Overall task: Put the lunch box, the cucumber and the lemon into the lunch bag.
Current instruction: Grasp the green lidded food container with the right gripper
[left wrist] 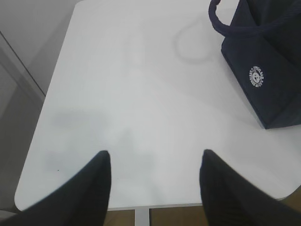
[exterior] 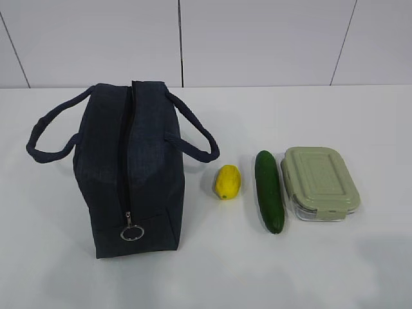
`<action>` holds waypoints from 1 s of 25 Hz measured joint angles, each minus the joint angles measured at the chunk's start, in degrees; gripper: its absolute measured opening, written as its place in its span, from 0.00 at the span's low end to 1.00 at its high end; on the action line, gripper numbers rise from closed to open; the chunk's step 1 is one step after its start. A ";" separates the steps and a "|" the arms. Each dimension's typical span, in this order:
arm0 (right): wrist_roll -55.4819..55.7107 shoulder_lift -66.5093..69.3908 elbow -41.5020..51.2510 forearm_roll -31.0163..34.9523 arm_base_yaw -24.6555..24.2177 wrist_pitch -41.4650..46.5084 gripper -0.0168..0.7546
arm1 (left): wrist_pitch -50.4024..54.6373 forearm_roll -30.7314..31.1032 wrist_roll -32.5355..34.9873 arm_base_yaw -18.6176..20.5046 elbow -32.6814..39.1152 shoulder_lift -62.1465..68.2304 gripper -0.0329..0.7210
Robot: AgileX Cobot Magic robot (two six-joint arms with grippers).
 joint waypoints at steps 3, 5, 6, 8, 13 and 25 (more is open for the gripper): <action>0.00 0.00 0.00 0.00 0.00 0.00 0.43 | 0.00 0.00 0.00 0.00 0.00 0.00 0.62; 0.00 0.00 0.00 0.00 0.00 0.00 0.43 | 0.00 0.00 0.00 0.00 0.00 0.00 0.62; 0.00 0.00 0.00 0.00 0.00 0.00 0.43 | 0.00 0.00 0.00 0.00 0.00 0.00 0.62; 0.00 0.00 0.00 0.00 0.00 0.00 0.43 | 0.00 0.00 0.00 0.00 0.00 0.00 0.62; 0.00 0.00 0.00 0.00 0.00 0.00 0.43 | 0.00 0.00 0.00 0.00 0.00 0.00 0.62; 0.00 0.00 0.00 0.00 0.00 0.00 0.43 | 0.00 0.00 0.00 0.00 0.00 0.00 0.62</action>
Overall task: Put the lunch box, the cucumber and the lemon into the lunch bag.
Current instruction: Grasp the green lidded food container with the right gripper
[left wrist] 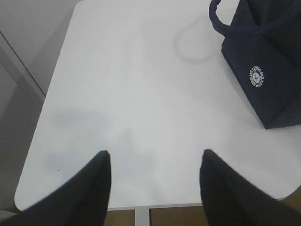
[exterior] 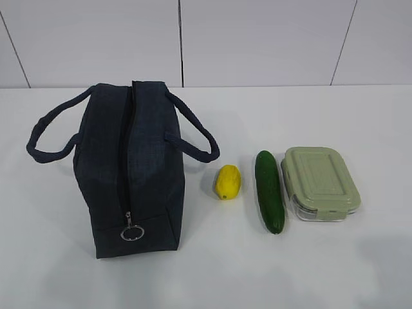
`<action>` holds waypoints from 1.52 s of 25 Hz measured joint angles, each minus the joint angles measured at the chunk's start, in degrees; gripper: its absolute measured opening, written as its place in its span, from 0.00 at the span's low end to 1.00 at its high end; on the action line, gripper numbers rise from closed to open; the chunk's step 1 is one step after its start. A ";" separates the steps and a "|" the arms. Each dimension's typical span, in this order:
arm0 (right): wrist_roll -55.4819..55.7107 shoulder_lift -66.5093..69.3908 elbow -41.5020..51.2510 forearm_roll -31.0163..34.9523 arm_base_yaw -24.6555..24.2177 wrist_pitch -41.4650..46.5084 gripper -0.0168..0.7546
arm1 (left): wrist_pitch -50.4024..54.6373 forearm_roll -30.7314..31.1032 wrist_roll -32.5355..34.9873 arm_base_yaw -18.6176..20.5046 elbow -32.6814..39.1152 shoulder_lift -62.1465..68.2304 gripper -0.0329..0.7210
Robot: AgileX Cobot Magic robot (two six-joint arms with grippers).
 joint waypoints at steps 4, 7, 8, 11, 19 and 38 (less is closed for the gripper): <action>0.00 0.00 0.00 0.00 0.00 -0.10 0.43 | 0.00 0.00 0.00 0.00 0.00 0.00 0.62; 0.00 0.00 0.00 0.00 0.00 -0.10 0.43 | 0.00 0.00 0.00 0.00 0.00 0.00 0.62; 0.00 0.00 0.00 0.00 0.00 -0.10 0.43 | 0.00 0.00 0.00 0.00 0.00 0.00 0.62; 0.00 0.00 0.00 0.00 0.00 -0.10 0.43 | 0.00 0.00 0.00 0.00 0.00 0.00 0.62; 0.00 0.00 0.00 0.00 0.00 -0.10 0.43 | 0.00 0.00 0.00 0.00 0.00 0.00 0.62; 0.00 0.00 0.00 0.00 0.00 -0.10 0.43 | 0.00 0.00 0.00 0.00 0.00 0.00 0.60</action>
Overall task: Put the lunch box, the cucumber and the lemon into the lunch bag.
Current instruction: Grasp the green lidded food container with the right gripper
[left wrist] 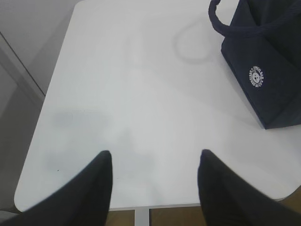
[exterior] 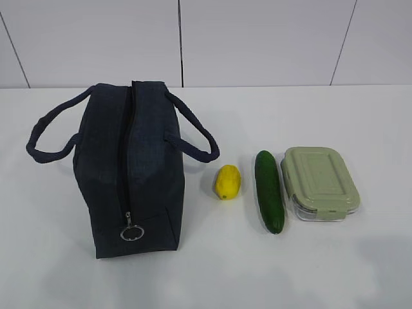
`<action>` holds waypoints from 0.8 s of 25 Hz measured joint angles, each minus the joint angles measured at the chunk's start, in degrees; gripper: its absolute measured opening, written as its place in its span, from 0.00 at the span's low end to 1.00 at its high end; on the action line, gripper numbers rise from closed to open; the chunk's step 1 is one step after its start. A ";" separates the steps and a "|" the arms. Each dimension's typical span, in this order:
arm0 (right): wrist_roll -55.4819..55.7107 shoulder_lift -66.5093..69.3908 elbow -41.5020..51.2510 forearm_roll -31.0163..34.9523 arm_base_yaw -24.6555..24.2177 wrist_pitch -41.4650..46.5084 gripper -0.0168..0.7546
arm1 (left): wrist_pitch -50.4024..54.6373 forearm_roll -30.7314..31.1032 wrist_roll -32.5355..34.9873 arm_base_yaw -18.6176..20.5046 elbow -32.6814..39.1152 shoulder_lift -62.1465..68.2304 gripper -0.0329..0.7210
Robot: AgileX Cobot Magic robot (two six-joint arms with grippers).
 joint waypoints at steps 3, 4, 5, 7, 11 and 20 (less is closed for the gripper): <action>0.00 0.00 0.00 0.00 0.00 0.00 0.43 | 0.00 0.00 0.00 0.00 0.00 0.00 0.59; 0.00 0.00 0.00 0.00 0.00 0.00 0.43 | 0.00 0.00 0.00 0.00 0.00 0.00 0.58; 0.00 0.00 0.00 0.30 0.00 -0.40 0.43 | 0.00 0.00 0.00 0.00 0.00 0.00 0.57; 0.00 0.00 -0.48 2.95 0.00 -1.67 0.43 | 0.00 0.00 0.00 -0.10 0.00 0.00 0.55; 0.00 0.99 -0.93 10.34 0.00 -8.07 0.43 | -0.10 0.00 0.00 -0.10 0.00 0.00 0.49; -2.35 17.66 -0.93 28.88 0.00 -14.01 0.43 | -0.10 0.00 0.00 -0.10 0.00 0.00 0.41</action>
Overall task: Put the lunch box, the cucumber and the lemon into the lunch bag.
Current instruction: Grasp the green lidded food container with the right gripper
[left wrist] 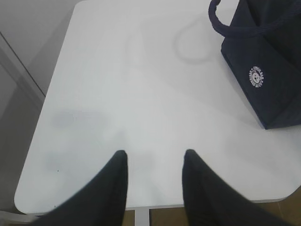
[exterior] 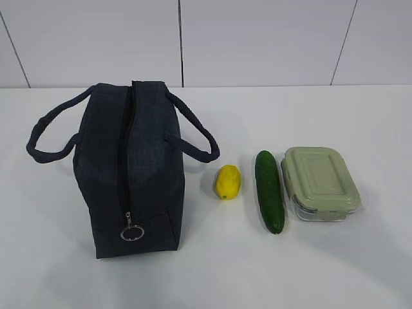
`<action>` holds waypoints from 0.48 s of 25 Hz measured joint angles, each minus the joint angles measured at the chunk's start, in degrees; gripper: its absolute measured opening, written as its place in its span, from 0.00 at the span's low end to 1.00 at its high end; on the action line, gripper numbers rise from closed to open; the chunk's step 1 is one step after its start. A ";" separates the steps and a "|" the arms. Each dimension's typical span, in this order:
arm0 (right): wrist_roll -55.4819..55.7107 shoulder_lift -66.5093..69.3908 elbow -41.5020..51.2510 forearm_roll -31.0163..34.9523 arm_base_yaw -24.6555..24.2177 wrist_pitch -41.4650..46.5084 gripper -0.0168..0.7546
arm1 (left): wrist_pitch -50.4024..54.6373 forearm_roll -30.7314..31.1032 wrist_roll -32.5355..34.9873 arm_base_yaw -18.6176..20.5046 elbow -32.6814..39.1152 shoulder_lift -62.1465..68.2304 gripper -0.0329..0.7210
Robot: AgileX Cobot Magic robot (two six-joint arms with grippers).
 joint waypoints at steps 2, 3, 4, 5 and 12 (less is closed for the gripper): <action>-2.85 4.76 0.00 5.64 0.00 -0.39 0.43 | 0.00 0.00 0.00 0.00 0.00 0.00 0.41; -4.62 7.65 0.00 8.85 0.00 -0.39 0.43 | 0.00 0.00 0.00 0.00 0.00 0.00 0.41; -6.59 10.75 0.00 12.17 0.00 -0.39 0.43 | 0.00 0.00 0.00 0.00 0.00 0.00 0.41; -8.56 13.50 0.00 15.65 0.00 0.19 0.43 | 0.00 0.00 0.00 0.00 0.00 0.00 0.41; -28.39 36.84 -1.22 38.52 0.00 7.93 0.43 | 0.00 0.00 0.00 0.00 0.00 0.00 0.40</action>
